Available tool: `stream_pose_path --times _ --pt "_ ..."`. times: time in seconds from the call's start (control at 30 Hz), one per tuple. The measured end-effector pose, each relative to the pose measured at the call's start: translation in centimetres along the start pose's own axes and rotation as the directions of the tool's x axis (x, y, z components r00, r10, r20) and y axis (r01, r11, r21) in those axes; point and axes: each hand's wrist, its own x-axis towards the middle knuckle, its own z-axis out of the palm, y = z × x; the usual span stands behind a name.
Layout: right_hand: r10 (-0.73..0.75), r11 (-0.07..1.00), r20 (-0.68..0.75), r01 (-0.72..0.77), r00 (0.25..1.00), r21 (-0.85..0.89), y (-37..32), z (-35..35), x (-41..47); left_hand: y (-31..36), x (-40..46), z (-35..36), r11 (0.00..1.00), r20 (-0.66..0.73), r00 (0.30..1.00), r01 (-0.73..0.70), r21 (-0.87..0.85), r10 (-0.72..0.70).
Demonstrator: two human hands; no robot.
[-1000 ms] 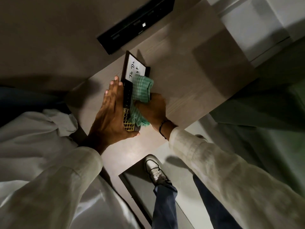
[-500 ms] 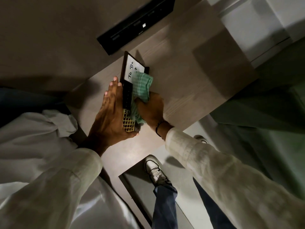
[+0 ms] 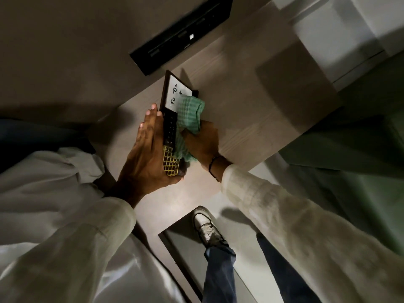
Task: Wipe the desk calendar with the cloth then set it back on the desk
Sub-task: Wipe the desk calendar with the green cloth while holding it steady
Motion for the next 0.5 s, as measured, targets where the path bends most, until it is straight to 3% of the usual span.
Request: stream_pose_path --times 0.17,0.3,0.5 --pt "-0.043 0.996 -0.033 0.040 0.999 -0.080 -0.5 0.3 -0.2 -0.2 0.0 0.0 1.000 0.000 1.000 0.002 -0.012 -0.002" --pt "-0.049 0.999 0.053 0.050 0.997 -0.022 0.2 0.5 -2.1 -0.5 0.0 -0.3 1.000 0.028 1.000 -0.006 -0.027 0.007" --pt "0.075 0.997 0.048 -0.074 0.996 -0.014 0.2 -0.1 -0.8 -0.2 0.0 -0.6 1.000 0.039 0.999 -0.009 -0.001 0.009"
